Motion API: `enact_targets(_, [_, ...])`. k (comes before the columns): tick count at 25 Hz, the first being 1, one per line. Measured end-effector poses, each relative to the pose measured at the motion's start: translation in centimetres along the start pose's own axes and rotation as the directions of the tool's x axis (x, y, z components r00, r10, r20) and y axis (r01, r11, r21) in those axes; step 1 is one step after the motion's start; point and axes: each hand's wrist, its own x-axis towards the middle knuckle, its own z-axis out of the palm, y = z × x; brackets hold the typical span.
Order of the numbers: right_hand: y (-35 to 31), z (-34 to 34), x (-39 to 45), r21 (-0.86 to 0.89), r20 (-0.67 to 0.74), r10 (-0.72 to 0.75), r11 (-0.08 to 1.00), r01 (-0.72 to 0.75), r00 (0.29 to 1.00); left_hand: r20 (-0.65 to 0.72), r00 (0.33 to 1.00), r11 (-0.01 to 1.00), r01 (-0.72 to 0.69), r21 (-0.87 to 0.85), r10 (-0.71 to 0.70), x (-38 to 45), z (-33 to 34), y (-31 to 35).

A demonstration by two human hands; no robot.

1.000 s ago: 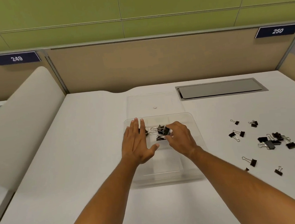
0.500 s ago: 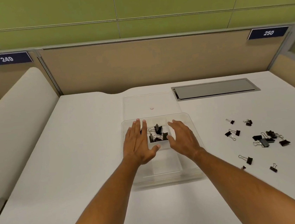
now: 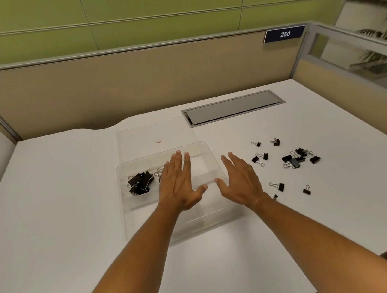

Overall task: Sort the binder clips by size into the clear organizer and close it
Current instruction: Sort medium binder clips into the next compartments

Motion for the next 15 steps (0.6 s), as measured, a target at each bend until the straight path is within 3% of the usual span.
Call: enact_targets(15, [12.4, -3.3, -1.4, -0.029, 0.007, 0.132, 0.991, -0.131, 0.991, 0.041, 0.992, 0.993, -0.117, 0.001, 0.117, 4.4, 2.5, 12.3])
